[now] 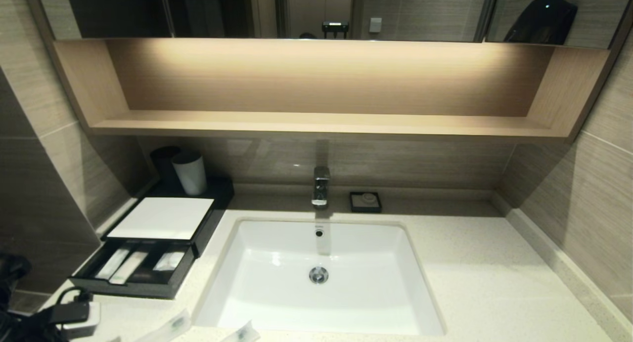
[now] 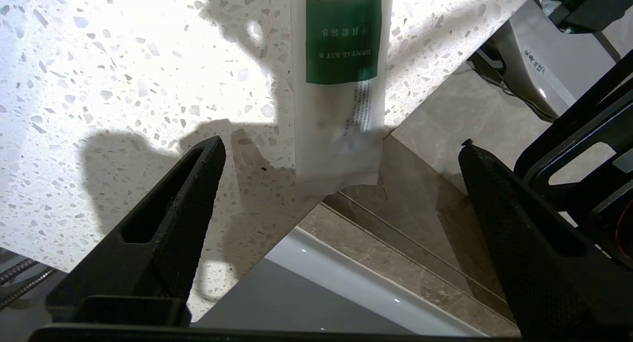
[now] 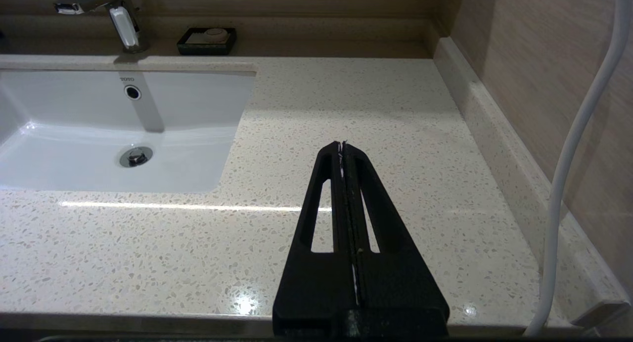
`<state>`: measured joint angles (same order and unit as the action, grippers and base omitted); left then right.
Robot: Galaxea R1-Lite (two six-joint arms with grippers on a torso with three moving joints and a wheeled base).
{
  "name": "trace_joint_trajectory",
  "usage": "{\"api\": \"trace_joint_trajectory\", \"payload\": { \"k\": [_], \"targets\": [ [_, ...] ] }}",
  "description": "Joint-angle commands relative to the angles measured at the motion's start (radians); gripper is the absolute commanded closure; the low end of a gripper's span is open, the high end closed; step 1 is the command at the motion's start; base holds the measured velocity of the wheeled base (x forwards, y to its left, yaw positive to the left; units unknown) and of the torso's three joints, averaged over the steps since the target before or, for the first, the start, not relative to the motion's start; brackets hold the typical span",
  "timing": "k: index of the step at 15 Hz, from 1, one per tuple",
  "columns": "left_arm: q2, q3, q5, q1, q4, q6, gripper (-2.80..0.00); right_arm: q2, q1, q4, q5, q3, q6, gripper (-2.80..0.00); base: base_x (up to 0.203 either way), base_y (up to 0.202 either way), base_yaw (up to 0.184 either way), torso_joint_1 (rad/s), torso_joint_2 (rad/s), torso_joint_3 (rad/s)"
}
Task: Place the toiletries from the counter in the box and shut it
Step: Place the bathroom toiletry into the drawer, then pick up the bathroom toiletry
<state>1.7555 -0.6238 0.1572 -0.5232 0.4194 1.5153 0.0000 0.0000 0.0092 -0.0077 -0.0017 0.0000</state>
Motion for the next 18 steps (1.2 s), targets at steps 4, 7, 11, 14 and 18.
{"api": "trace_joint_trajectory", "payload": {
  "k": [4,7,11,14,18],
  "targets": [
    [0.013,-0.001,-0.001,-0.009,0.002,0.011,-2.80,0.000,0.000,0.000,0.000,0.000,0.000,0.00,0.000,0.000,0.000,0.000,0.00,0.000],
    [0.017,0.009,0.001,-0.012,-0.024,0.011,-2.80,0.000,0.000,0.000,0.000,0.000,0.000,0.00,0.000,0.000,0.000,0.000,0.00,0.000],
    [0.019,0.039,0.004,-0.028,-0.092,0.024,-2.80,0.000,0.000,0.000,0.000,0.000,0.000,0.00,0.000,0.000,0.000,0.000,0.00,0.000],
    [0.024,0.044,0.006,-0.037,-0.093,0.031,-2.80,0.000,0.000,0.000,0.001,0.000,0.000,0.00,0.000,0.000,0.000,0.000,0.00,0.000],
    [0.043,0.069,0.033,-0.038,-0.146,0.031,-2.80,0.000,0.000,0.000,0.000,0.000,0.000,0.00,0.000,0.000,0.000,0.000,0.00,0.000]
  ]
}}
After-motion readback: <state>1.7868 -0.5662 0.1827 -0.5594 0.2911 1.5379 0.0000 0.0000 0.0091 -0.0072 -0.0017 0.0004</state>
